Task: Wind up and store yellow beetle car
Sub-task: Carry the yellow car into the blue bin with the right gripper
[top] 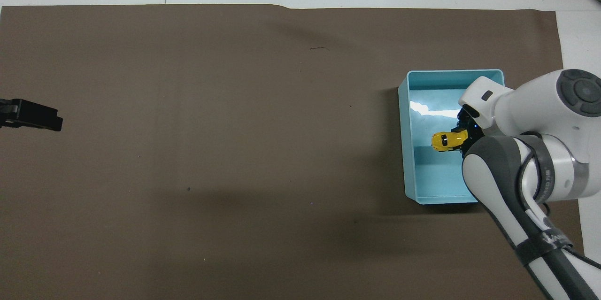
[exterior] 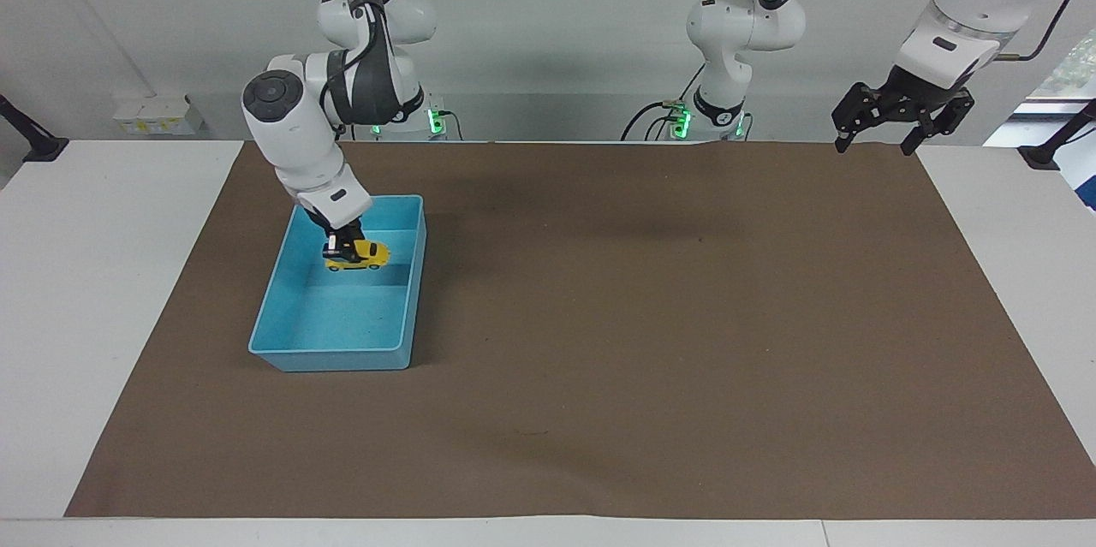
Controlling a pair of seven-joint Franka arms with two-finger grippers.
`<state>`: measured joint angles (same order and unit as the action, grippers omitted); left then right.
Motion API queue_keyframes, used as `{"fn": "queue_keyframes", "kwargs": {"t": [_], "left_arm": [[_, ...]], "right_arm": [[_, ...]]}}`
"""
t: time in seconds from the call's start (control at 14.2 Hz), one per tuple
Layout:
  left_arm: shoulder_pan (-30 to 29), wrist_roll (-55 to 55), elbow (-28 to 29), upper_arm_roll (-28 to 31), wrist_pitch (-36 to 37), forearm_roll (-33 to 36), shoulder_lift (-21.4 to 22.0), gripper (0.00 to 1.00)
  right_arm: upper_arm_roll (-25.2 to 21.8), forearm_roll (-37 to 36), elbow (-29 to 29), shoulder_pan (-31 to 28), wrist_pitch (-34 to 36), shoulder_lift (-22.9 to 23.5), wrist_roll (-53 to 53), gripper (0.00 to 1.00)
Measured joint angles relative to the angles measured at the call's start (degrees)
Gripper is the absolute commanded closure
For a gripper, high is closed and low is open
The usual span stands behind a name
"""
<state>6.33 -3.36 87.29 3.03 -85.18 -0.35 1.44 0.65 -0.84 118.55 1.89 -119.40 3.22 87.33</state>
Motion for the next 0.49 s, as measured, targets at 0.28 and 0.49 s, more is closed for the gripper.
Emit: {"fn": "queue_keyframes", "kwargs": {"t": [0.28, 0.49], "left_arm": [[0.0, 0.0, 0.0, 0.0, 0.0, 0.0, 0.0, 0.0], [0.0, 0.0, 0.0, 0.0, 0.0, 0.0, 0.0, 0.0]], "right_arm": [[0.0, 0.0, 4.7, -0.8, -6.7, 0.3, 1.7, 0.97], [0.2, -0.3, 7.1, -0.8, -10.6, 1.1, 1.8, 0.97]]}}
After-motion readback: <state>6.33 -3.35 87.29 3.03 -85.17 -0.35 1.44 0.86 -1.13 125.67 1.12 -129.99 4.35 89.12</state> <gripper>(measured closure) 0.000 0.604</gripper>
